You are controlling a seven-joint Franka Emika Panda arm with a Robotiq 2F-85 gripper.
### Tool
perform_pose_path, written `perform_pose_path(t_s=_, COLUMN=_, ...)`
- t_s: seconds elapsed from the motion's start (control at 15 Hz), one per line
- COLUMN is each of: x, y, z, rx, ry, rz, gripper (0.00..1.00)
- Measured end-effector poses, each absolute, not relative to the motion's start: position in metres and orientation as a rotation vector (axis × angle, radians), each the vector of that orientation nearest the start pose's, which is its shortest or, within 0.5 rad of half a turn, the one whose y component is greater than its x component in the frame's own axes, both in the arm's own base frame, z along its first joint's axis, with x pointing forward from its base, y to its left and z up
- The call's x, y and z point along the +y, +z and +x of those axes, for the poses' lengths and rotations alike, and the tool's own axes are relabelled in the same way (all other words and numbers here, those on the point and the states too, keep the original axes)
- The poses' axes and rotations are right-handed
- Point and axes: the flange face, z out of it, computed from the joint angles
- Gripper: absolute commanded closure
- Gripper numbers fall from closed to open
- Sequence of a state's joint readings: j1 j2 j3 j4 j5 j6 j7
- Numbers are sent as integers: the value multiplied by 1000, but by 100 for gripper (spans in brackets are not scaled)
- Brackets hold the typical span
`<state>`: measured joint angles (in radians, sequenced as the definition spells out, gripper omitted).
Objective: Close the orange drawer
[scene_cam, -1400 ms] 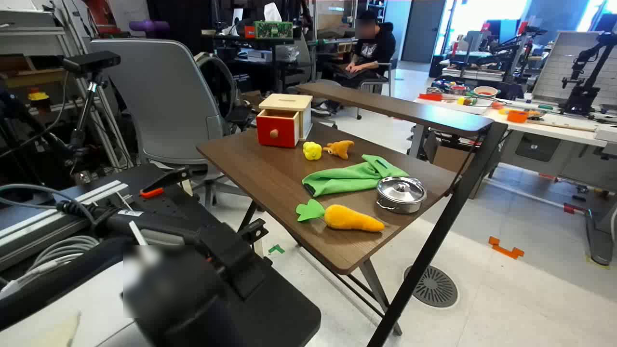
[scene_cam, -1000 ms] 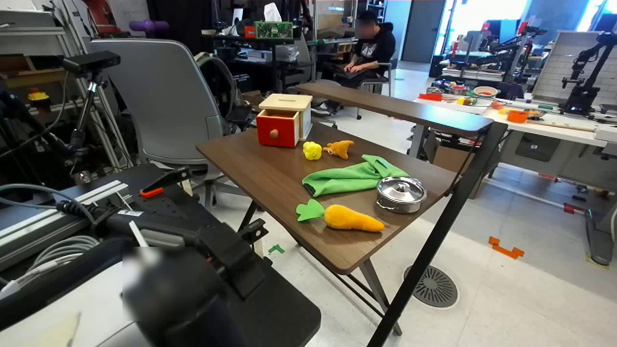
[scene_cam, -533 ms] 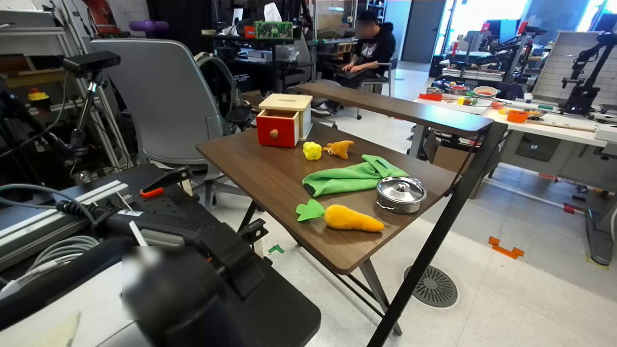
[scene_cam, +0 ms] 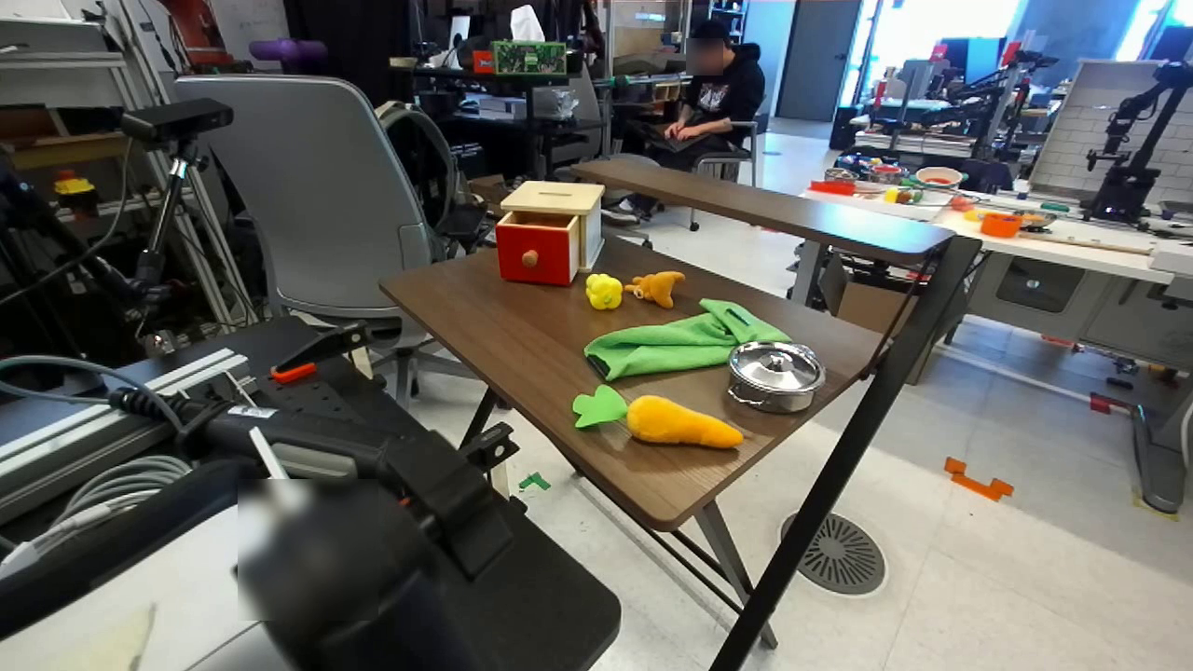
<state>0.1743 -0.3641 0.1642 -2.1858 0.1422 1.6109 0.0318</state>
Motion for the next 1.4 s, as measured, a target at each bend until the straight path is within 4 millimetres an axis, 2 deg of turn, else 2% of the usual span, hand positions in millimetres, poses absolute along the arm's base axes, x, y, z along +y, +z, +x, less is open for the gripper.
perform_pose_path(t_s=0.27, x=156, y=484, z=442, rx=-351, ry=135, rz=-3057, gripper=0)
perform_pose_path(t_s=0.53, x=148, y=432, z=478, rx=-307, ry=40, rz=-3098, gripper=0)
perform_pose_path(t_s=0.93, x=144, y=337, z=496, rx=-314, ry=44, rz=-3165, gripper=0)
perform_pose_path(t_s=1.4, x=133, y=259, z=514, rx=-281, ry=0, rz=-3199, gripper=0)
